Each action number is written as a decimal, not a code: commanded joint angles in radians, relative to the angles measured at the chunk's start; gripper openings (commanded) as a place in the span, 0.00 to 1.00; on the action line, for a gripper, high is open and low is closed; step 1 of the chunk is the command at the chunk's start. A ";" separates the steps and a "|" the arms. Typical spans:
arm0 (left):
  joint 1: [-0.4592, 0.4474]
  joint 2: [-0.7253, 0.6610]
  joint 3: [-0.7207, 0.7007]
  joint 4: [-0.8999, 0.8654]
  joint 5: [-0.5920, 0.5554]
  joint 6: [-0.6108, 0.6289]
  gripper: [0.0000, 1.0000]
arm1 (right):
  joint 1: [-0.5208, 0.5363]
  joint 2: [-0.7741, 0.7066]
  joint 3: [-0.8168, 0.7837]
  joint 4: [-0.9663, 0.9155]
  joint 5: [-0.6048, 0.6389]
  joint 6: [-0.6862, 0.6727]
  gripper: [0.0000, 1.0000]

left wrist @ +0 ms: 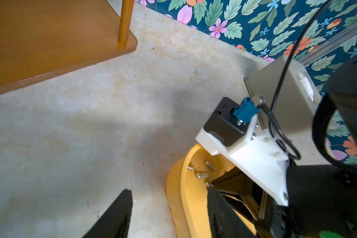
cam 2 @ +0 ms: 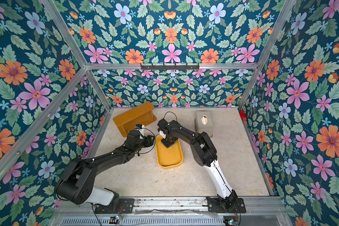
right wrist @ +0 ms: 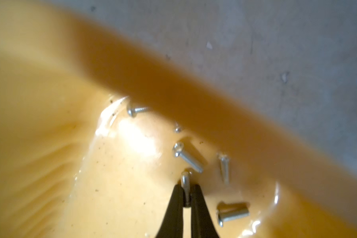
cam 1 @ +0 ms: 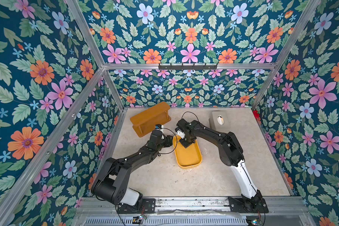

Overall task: Take out the screws from the storage box
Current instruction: Pick up the screw from the storage box, then place the screw at the center of the board.

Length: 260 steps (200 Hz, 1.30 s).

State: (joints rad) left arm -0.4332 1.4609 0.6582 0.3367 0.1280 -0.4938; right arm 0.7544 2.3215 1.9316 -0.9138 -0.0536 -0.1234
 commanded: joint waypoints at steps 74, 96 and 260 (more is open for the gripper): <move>-0.091 0.046 0.084 -0.034 0.060 0.050 0.58 | -0.062 -0.363 -0.339 0.152 -0.111 0.146 0.00; -0.139 0.094 0.118 -0.045 0.058 0.062 0.57 | -0.101 -0.480 -0.483 0.206 -0.135 0.183 0.00; -0.342 0.465 0.411 -0.235 -0.137 0.079 0.55 | -0.184 -0.563 -0.867 0.338 0.016 0.352 0.00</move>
State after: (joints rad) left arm -0.7727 1.9221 1.0679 0.1333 0.0074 -0.4202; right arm 0.5716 1.7538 1.0733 -0.5964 -0.0650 0.1940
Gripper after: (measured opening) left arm 0.567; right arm 0.094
